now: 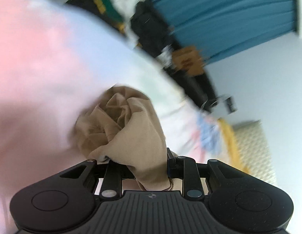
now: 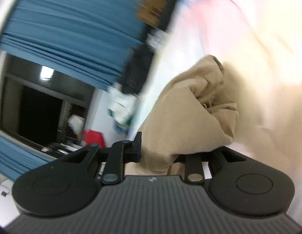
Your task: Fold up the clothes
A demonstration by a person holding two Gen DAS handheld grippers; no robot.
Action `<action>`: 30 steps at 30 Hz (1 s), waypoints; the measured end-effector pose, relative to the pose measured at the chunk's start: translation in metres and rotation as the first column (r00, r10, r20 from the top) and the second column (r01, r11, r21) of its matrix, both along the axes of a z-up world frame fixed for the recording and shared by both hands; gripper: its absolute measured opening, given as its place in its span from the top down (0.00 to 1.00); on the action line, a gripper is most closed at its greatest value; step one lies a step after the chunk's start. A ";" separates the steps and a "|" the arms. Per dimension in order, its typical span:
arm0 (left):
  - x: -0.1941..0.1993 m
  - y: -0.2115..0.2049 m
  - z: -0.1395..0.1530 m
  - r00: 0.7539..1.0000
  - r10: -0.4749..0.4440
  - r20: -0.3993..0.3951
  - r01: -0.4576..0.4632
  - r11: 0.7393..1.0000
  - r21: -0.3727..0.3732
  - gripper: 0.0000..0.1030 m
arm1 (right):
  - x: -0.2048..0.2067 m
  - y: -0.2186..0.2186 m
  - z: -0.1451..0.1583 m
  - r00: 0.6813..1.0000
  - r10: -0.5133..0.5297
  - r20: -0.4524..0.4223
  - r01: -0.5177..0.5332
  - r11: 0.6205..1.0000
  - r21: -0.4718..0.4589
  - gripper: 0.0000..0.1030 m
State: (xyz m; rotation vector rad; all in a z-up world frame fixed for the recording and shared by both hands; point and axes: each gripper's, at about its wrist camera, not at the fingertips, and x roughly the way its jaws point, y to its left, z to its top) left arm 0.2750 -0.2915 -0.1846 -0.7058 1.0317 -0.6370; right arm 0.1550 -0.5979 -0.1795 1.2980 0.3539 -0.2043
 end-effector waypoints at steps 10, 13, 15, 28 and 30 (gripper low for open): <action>-0.012 0.012 -0.015 0.990 -0.135 0.026 0.127 0.971 0.205 0.34 | -0.026 0.019 -0.068 0.992 -0.017 -0.123 0.029 0.994 0.102 0.64; -0.032 0.013 0.021 0.979 -0.181 0.092 0.144 0.939 0.311 0.22 | -0.028 0.025 -0.038 0.975 0.033 -0.222 -0.023 0.999 0.047 0.59; -0.053 0.014 0.052 0.966 -0.210 0.149 0.144 0.922 0.360 0.20 | -0.034 0.031 -0.014 0.959 0.056 -0.277 -0.068 0.997 -0.033 0.59; -0.203 0.032 0.234 0.812 -0.367 0.454 0.102 0.855 0.509 0.02 | -0.133 0.104 0.127 0.974 0.079 -0.212 -0.172 0.868 -0.465 0.36; -0.227 0.043 0.248 0.794 -0.373 0.480 0.096 0.857 0.507 0.00 | -0.150 0.119 0.141 0.979 0.080 -0.189 -0.169 0.837 -0.521 0.36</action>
